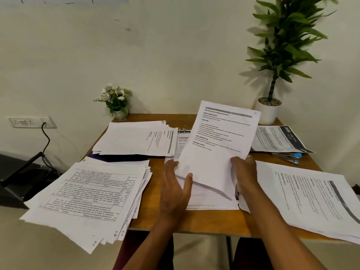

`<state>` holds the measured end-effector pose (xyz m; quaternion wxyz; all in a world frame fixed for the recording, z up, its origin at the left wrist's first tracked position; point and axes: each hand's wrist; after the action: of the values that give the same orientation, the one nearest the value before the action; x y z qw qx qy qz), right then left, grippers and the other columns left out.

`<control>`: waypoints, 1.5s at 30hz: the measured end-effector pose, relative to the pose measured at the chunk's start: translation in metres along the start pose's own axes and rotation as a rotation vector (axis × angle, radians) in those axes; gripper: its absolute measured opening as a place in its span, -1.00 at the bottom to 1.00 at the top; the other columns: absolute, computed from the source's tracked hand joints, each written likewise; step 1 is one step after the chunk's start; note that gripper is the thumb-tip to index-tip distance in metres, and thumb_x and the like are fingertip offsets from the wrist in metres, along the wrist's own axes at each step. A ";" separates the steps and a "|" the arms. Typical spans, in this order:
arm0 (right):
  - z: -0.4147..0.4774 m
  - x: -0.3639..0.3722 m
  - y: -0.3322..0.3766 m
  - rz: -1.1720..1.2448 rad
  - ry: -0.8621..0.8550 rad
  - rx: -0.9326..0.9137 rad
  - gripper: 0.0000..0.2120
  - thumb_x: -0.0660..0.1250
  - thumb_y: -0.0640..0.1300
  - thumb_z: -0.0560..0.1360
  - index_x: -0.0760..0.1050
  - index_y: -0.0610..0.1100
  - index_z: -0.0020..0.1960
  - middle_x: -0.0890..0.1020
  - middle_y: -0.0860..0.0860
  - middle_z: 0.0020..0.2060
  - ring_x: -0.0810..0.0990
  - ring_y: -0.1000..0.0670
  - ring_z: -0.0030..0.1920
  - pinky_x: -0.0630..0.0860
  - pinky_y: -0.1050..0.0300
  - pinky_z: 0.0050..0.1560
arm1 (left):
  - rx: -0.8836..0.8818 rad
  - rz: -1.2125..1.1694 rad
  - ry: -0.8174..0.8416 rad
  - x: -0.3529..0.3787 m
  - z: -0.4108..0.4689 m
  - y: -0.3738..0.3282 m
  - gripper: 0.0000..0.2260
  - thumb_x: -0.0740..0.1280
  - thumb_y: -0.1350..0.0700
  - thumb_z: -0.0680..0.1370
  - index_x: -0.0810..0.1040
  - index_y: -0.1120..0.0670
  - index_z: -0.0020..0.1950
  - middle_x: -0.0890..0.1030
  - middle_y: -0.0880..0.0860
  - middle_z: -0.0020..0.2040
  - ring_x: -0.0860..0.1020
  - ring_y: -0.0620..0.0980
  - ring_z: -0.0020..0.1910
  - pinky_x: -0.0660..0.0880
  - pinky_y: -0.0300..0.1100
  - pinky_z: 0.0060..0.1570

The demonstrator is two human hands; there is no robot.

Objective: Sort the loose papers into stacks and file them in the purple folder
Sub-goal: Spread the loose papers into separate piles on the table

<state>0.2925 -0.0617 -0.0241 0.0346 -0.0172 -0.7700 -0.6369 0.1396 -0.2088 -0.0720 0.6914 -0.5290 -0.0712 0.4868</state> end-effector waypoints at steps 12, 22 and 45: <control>-0.019 0.011 -0.045 0.354 0.290 0.061 -0.49 0.36 -0.46 0.49 0.48 -0.03 0.32 0.68 -0.09 0.16 0.63 -0.18 0.19 0.62 -0.05 0.07 | -0.300 -0.139 0.002 -0.012 0.010 -0.004 -0.28 0.39 0.14 0.61 0.03 -0.08 0.63 0.27 -0.07 0.53 0.34 -0.13 0.38 0.45 -0.11 0.30; -0.015 0.003 -0.034 0.642 0.332 0.243 -0.54 0.30 0.01 0.64 0.37 0.04 0.52 0.56 -0.14 0.37 0.51 -0.20 0.40 0.40 -0.30 0.42 | -0.315 -0.144 -0.024 -0.014 0.008 -0.003 -0.27 0.37 0.12 0.62 -0.03 -0.22 0.58 0.22 -0.05 0.58 0.31 0.06 0.52 0.41 0.04 0.37; 0.001 0.024 -0.004 0.570 0.257 0.250 -0.57 0.40 -0.20 0.54 0.51 -0.06 0.40 0.68 -0.13 0.19 0.64 -0.18 0.25 0.48 -0.32 0.33 | -0.364 -0.230 0.022 -0.082 0.069 -0.017 -0.08 0.41 0.06 0.60 -0.27 -0.14 0.64 0.12 -0.10 0.62 0.22 -0.09 0.52 0.25 0.03 0.47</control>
<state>0.2684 -0.0617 -0.0260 0.3099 -0.1470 -0.7957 -0.4993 0.0649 -0.2237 0.0050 0.6363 -0.6388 -0.2104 0.3778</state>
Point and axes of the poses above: each hand's wrist, its own z-axis towards the middle knuckle, its own x-axis out of the palm, y = z × x
